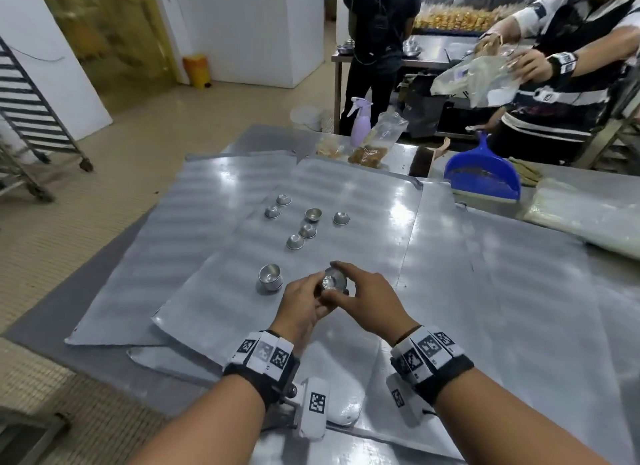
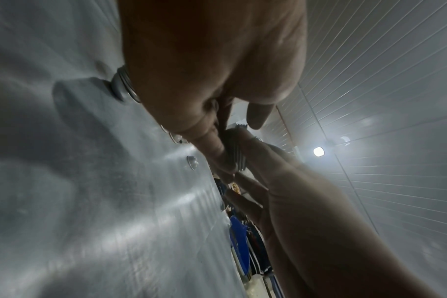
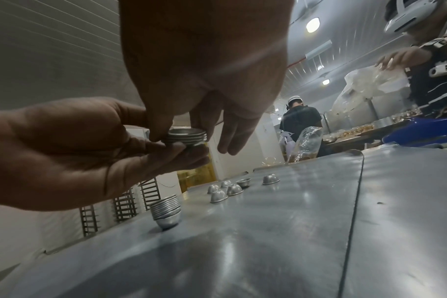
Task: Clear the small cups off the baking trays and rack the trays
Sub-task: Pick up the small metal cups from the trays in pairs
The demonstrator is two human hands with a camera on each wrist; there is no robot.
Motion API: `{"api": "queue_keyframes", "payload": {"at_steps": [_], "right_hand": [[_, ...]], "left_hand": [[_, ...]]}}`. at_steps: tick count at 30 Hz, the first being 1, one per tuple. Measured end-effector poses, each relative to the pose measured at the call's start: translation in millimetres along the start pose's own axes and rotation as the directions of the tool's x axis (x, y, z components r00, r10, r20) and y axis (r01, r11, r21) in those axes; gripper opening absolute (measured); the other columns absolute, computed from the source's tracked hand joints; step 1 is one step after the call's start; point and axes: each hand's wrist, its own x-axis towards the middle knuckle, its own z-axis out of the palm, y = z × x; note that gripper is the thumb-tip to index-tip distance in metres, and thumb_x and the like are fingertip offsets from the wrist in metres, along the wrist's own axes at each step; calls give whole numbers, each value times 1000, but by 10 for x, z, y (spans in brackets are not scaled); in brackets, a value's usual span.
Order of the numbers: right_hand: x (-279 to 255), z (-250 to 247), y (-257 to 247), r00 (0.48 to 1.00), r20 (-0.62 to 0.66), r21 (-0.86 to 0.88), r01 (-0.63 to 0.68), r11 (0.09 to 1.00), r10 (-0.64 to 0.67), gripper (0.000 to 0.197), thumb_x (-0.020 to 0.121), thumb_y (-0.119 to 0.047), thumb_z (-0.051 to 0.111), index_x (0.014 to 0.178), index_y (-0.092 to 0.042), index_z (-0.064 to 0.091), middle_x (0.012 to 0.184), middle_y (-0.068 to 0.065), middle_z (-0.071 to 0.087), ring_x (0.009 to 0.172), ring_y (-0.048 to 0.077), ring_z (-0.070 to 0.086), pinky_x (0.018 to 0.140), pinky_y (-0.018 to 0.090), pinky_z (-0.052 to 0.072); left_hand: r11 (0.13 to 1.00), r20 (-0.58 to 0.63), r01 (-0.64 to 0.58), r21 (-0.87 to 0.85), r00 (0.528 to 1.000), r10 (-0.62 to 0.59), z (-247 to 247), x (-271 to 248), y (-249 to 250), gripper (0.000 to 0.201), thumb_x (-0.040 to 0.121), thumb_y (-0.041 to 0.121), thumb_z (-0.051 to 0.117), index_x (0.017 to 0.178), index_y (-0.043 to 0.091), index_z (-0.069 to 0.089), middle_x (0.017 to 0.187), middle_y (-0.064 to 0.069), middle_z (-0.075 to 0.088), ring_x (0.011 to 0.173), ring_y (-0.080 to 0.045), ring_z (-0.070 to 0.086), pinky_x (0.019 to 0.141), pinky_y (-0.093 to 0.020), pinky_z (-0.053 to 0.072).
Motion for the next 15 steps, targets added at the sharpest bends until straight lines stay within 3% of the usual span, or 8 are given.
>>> {"api": "queue_keyframes", "payload": {"at_steps": [2, 4, 6, 7, 11, 15], "right_hand": [[8, 22, -54, 1000, 10, 6, 17, 1000, -17, 61, 85, -56, 67, 140, -36, 51, 114, -6, 72, 80, 9, 56, 78, 28, 47], [33, 38, -95, 1000, 4, 54, 16, 998, -16, 65, 84, -64, 62, 142, -38, 49, 125, -6, 68, 99, 13, 63, 89, 32, 51], [83, 24, -137, 1000, -27, 107, -8, 994, 11, 62, 87, -66, 56, 142, -37, 49, 130, -3, 65, 117, 12, 60, 97, 37, 50], [122, 4, -160, 998, -49, 114, -19, 993, 25, 58, 90, -63, 55, 140, -35, 51, 128, -2, 66, 119, 11, 60, 98, 37, 50], [373, -36, -202, 988, -125, 87, -80, 993, 91, 38, 97, -46, 55, 130, -26, 61, 124, -9, 68, 102, 9, 65, 89, 29, 50], [768, 68, -204, 982, -107, 29, -152, 988, 154, 32, 96, -40, 57, 123, -25, 65, 121, -9, 69, 89, 7, 65, 89, 31, 50]], "left_hand": [[999, 2, -21, 25, 1000, 21, -58, -18, 45, 23, 101, 13, 52, 101, -2, 69, 86, -19, 75, 74, -24, 75, 71, -32, 61], [999, -13, -36, 23, 999, 36, -116, -11, 124, 22, 101, 13, 52, 100, -1, 70, 90, -19, 75, 79, -24, 75, 73, -32, 61], [999, -37, -49, -17, 998, 48, -178, 30, 233, 21, 101, 12, 54, 102, -3, 68, 93, -21, 76, 83, -27, 76, 75, -33, 62], [998, -47, -54, -39, 998, 52, -214, 62, 299, 22, 101, 12, 54, 104, -6, 66, 95, -24, 75, 84, -30, 76, 75, -34, 63], [996, -80, -68, -62, 995, 63, -385, 242, 583, 21, 98, 14, 59, 100, -6, 67, 91, -23, 75, 85, -38, 75, 83, -37, 62], [995, -110, -75, -63, 992, 68, -668, 515, 893, 23, 97, 16, 59, 96, -5, 67, 92, -24, 74, 80, -37, 75, 83, -39, 60]]}}
